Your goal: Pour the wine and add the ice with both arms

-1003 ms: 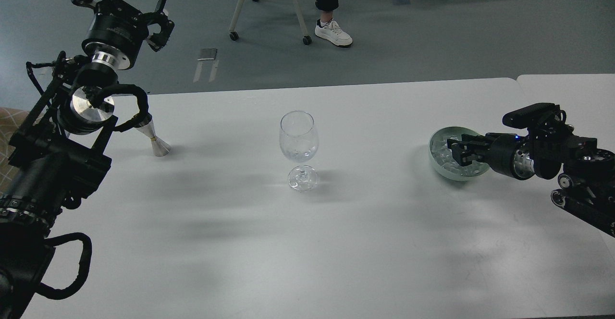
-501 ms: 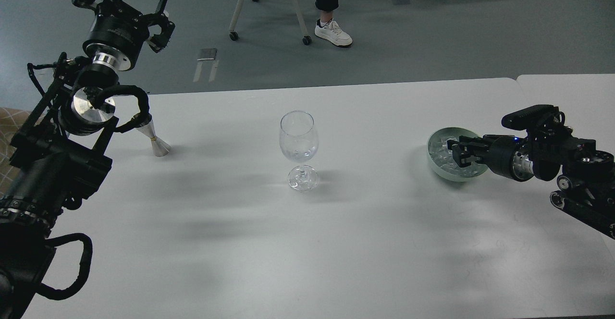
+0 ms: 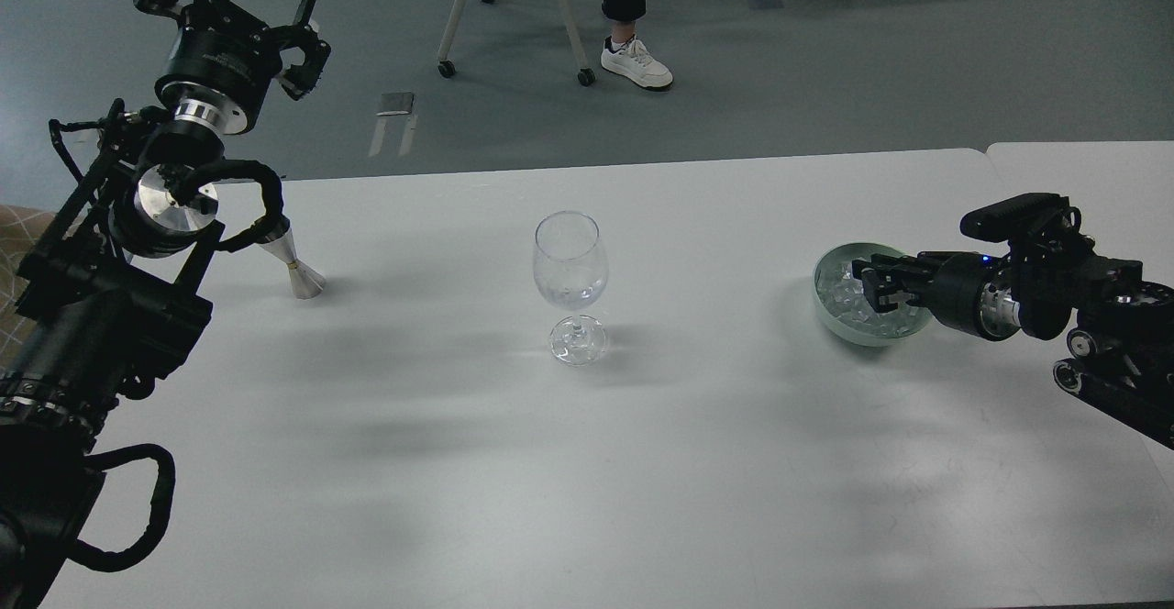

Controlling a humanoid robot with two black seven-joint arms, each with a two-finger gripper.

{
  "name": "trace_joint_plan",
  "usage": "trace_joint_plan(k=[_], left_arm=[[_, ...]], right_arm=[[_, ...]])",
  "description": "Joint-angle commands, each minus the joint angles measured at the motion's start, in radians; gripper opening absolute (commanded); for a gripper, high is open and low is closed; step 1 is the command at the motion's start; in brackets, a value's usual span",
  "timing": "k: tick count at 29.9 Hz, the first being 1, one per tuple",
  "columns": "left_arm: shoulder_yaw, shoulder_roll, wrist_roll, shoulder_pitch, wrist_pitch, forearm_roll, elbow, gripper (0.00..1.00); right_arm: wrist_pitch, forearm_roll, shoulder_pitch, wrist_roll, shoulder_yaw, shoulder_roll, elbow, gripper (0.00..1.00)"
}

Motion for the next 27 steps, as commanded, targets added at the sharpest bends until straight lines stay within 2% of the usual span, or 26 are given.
trace_joint_plan(k=[1, 5, 7, 9, 11, 20, 27], left_arm=[[-0.001, 0.000, 0.001, -0.001, 0.003, 0.001, 0.000, 0.97], [-0.001, 0.000, 0.001, -0.001, 0.011, -0.001, 0.000, 0.97], [-0.001, -0.002, -0.001, -0.001, 0.011, 0.001, 0.000, 0.97], [-0.001, -0.003, -0.001, 0.001, 0.011, 0.001, 0.000, 0.97], [0.000, -0.005, -0.001, 0.001, 0.011, 0.001, 0.000, 0.97], [0.000, 0.001, -0.002, 0.002, 0.009, 0.001, 0.000, 0.97], [0.000, 0.006, -0.002, 0.005, 0.008, 0.001, 0.001, 0.97]], right_arm=[[0.000, 0.003, -0.008, 0.000, 0.008, -0.070, 0.081, 0.26], [-0.002, 0.003, -0.021, 0.000, 0.010, -0.136, 0.155, 0.26], [-0.009, 0.003, -0.022, -0.001, 0.011, -0.133, 0.149, 0.27], [-0.037, 0.004, -0.024, -0.003, 0.018, -0.119, 0.143, 0.34], [-0.045, 0.004, -0.022, -0.006, 0.019, -0.104, 0.140, 0.37], [-0.046, 0.000, -0.025, -0.010, 0.016, 0.000, 0.029, 0.43], [-0.046, -0.005, -0.027, -0.010, 0.015, 0.017, 0.000, 0.48]])
